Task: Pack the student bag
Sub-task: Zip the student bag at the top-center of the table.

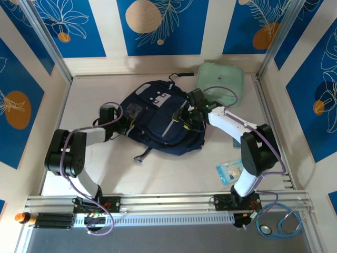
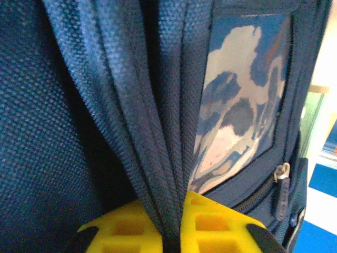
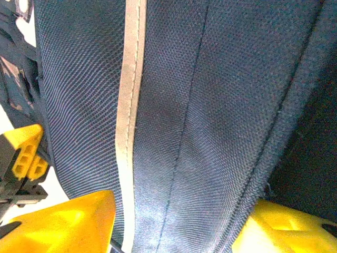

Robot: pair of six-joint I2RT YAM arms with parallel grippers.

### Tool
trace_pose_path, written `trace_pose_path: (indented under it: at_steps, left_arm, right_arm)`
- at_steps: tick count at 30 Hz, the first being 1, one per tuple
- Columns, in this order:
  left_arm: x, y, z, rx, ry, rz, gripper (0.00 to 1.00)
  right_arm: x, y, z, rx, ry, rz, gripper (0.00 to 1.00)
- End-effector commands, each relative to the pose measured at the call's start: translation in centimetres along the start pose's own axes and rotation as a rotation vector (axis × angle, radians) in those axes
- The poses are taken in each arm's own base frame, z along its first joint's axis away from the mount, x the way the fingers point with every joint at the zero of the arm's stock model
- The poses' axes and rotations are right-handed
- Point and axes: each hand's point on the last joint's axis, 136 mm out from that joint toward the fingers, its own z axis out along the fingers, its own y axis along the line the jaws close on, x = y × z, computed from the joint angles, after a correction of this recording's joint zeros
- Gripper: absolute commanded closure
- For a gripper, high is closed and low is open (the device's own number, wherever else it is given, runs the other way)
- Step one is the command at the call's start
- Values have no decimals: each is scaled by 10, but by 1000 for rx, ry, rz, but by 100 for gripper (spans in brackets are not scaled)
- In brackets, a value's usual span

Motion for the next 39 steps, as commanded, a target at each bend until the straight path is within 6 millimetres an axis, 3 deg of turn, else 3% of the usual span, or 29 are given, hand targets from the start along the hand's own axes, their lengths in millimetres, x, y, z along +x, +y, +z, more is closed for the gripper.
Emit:
trace_pose_path:
  at_steps: [1,10,13,17,21,25,33,37,39]
  left_arm:
    - [9,-34,-15,96,18,70,100]
    - [24,-47,-43,135,32,84,100]
    - [25,-55,-48,144,37,107,100]
    - [24,-60,-50,153,33,115,100]
    - [25,-63,-48,156,25,115,100]
    - [25,-65,-46,161,18,114,100]
    - [24,-67,-44,172,-8,93,100]
    - [21,-67,-43,179,-27,71,100]
    - [20,-69,-42,185,-32,66,100]
  right_arm:
    - [-25,27,6,-75,-34,-88,44]
    - [-92,74,14,-174,-141,-269,40]
    - [-103,67,7,-92,-181,-284,37]
    - [-102,35,-18,89,-250,-230,33]
    - [-76,19,-41,194,-289,-239,31]
    - [-31,26,-48,260,-285,-298,31]
    - [76,90,-1,73,-124,-361,43]
    - [106,112,19,-5,-75,-377,49]
    - [111,120,27,-25,-76,-392,50]
